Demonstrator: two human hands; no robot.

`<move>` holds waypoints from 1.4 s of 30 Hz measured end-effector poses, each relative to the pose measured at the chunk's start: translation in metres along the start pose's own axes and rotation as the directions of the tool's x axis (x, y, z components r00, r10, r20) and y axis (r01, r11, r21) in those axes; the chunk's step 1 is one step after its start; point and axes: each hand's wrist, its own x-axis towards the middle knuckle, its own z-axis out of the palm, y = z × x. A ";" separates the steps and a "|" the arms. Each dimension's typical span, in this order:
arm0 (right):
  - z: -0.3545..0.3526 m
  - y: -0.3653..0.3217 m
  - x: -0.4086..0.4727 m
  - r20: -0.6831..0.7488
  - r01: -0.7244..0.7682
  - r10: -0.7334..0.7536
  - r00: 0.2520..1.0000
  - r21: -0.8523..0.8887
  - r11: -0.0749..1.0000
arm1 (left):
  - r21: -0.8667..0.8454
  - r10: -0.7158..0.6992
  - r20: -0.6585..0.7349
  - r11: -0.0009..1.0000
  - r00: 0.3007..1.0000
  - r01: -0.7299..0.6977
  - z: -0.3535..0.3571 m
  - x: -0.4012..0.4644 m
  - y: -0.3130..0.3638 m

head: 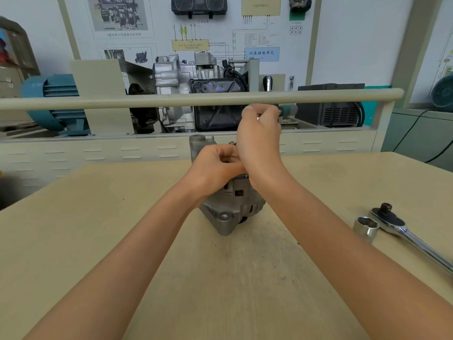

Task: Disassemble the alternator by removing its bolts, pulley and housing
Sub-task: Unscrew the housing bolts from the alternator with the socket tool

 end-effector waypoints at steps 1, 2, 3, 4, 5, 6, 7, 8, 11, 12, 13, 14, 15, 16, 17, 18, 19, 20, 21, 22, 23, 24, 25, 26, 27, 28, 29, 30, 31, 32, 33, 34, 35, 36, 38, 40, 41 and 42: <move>-0.001 0.000 0.001 0.021 0.016 -0.016 1.000 0.007 1.000 | 0.007 -0.001 0.004 1.000 1.000 0.001 0.000 0.000 0.000; -0.001 -0.001 0.001 0.051 0.020 -0.022 0.998 0.033 0.999 | 0.010 0.000 0.009 1.000 1.000 0.000 0.000 0.001 -0.001; -0.002 -0.001 0.003 0.085 0.015 -0.020 0.996 0.057 0.998 | 0.004 -0.006 0.008 1.000 1.000 0.006 0.000 0.002 -0.002; -0.004 -0.002 0.004 0.120 0.005 -0.013 0.993 0.063 0.998 | 0.000 -0.015 0.001 1.000 1.000 0.015 0.000 0.003 -0.003; -0.006 -0.003 0.006 0.157 -0.013 0.003 0.988 0.062 0.998 | 0.000 -0.025 -0.003 1.000 1.000 0.025 0.000 0.004 -0.004; -0.008 -0.004 0.008 0.197 -0.037 0.022 0.980 0.073 0.997 | -0.001 -0.027 0.004 1.000 1.000 0.027 -0.001 0.005 -0.005; -0.011 -0.006 0.010 0.242 -0.074 0.049 0.969 0.096 0.993 | -0.010 -0.026 0.027 1.000 0.999 0.027 -0.002 0.005 -0.005; -0.013 -0.007 0.012 0.292 -0.119 0.078 0.953 0.124 0.985 | -0.021 -0.019 0.058 1.000 0.998 0.020 -0.004 0.005 -0.006; -0.020 -0.010 0.016 0.423 -0.227 0.132 0.896 0.182 0.957 | -0.063 -0.028 0.118 0.997 0.993 0.036 -0.009 0.003 -0.005; -0.022 -0.010 0.016 0.444 -0.244 0.139 0.885 0.190 0.951 | -0.057 -0.030 0.110 0.998 0.993 0.037 -0.010 0.004 -0.006; -0.023 -0.010 0.017 0.448 -0.259 0.146 0.882 0.202 0.945 | -0.055 -0.033 0.095 0.998 0.995 0.039 -0.009 0.004 -0.006; -0.023 -0.010 0.018 0.426 -0.272 0.160 0.890 0.216 0.938 | -0.050 -0.035 0.072 0.998 0.997 0.038 -0.007 0.005 -0.007; -0.021 -0.009 0.018 0.376 -0.273 0.175 0.910 0.224 0.936 | -0.053 -0.040 0.048 0.998 0.998 0.042 -0.005 0.005 -0.007; -0.019 -0.008 0.017 0.299 -0.244 0.176 0.938 0.206 0.948 | -0.045 -0.036 0.028 0.998 0.999 0.038 -0.004 0.006 -0.007; -0.017 -0.007 0.015 0.211 -0.178 0.145 0.967 0.147 0.973 | -0.036 -0.036 0.008 0.999 0.999 0.037 -0.002 0.005 -0.006; -0.014 -0.004 0.012 0.131 -0.090 0.082 0.988 0.056 0.994 | -0.023 -0.031 -0.008 0.999 0.999 0.030 -0.001 0.006 -0.006; -0.011 -0.001 0.010 0.074 0.006 -0.003 0.997 -0.042 0.999 | -0.016 -0.023 -0.020 1.000 1.000 0.023 0.000 0.005 -0.005; -0.010 0.001 0.008 0.045 0.091 -0.086 0.995 -0.127 0.988 | -0.003 -0.005 -0.035 1.000 0.999 0.004 0.001 0.005 -0.006; -0.009 0.003 0.008 0.041 0.143 -0.137 0.990 -0.185 0.972 | 0.004 0.003 -0.051 1.000 0.999 -0.003 0.001 0.005 -0.005; -0.010 0.004 0.009 0.055 0.163 -0.155 0.986 -0.216 0.963 | 0.004 0.003 -0.057 1.000 0.998 -0.003 0.001 0.005 -0.006; -0.010 0.004 0.011 0.080 0.164 -0.150 0.985 -0.211 0.964 | -0.002 -0.009 -0.053 1.000 0.999 0.009 0.002 0.005 -0.006; -0.011 0.003 0.012 0.107 0.147 -0.129 0.986 -0.172 0.974 | -0.002 -0.015 -0.046 1.000 0.999 0.015 0.001 0.005 -0.006; -0.012 0.001 0.014 0.135 0.111 -0.096 0.986 -0.109 0.988 | -0.011 -0.025 -0.029 1.000 0.999 0.025 0.001 0.004 -0.006; -0.013 0.000 0.015 0.167 0.061 -0.054 0.984 -0.037 0.997 | -0.024 -0.025 -0.001 0.999 1.000 0.025 0.000 0.004 -0.006; -0.015 -0.001 0.016 0.208 0.003 -0.012 0.978 0.041 0.999 | -0.043 -0.026 0.032 0.999 0.999 0.028 -0.001 0.003 -0.004; -0.016 -0.001 0.016 0.259 -0.052 0.019 0.966 0.119 0.991 | -0.058 -0.024 0.064 0.998 0.998 0.027 -0.003 0.002 -0.003; -0.017 -0.001 0.017 0.315 -0.097 0.036 0.949 0.183 0.978 | -0.070 -0.031 0.087 0.997 0.996 0.038 -0.005 0.002 -0.003; -0.018 -0.001 0.018 0.369 -0.126 0.038 0.929 0.219 0.967 | -0.072 -0.040 0.102 0.996 0.994 0.047 -0.007 0.002 -0.003; -0.019 0.000 0.019 0.412 -0.138 0.031 0.910 0.233 0.963 | -0.071 -0.048 0.115 0.996 0.992 0.057 -0.009 0.002 -0.003; -0.019 0.001 0.020 0.439 -0.142 0.023 0.898 0.239 0.960 | -0.068 -0.050 0.121 0.996 0.991 0.059 -0.010 0.003 -0.004; -0.020 0.001 0.021 0.447 -0.147 0.021 0.894 0.248 0.958 | -0.071 -0.053 0.120 0.996 0.991 0.062 -0.011 0.003 -0.004; -0.020 0.002 0.021 0.438 -0.157 0.029 0.899 0.258 0.953 | -0.081 -0.050 0.109 0.995 0.993 0.059 -0.010 0.003 -0.004; -0.019 0.002 0.022 0.412 -0.163 0.042 0.910 0.263 0.951 | -0.097 -0.044 0.092 0.994 0.995 0.053 -0.009 0.002 -0.003; -0.018 0.003 0.021 0.369 -0.151 0.047 0.928 0.258 0.954 | -0.110 -0.034 0.070 0.993 0.997 0.041 -0.007 0.002 -0.003; -0.013 0.005 0.017 0.231 -0.013 -0.021 0.973 0.145 0.989 | -0.094 -0.019 0.005 0.995 1.000 0.020 -0.003 0.002 -0.002; -0.008 0.009 0.010 0.124 0.199 -0.190 0.974 -0.062 0.978 | -0.035 -0.004 -0.068 0.999 0.998 0.002 -0.001 0.003 -0.003; -0.005 0.011 0.007 0.110 0.266 -0.253 0.961 -0.130 0.955 | -0.015 0.001 -0.092 1.000 0.996 -0.003 0.000 0.003 -0.003; -0.004 0.012 0.005 0.110 0.286 -0.270 0.957 -0.169 0.943 | 0.000 0.004 -0.105 1.000 0.994 -0.004 0.000 0.003 -0.004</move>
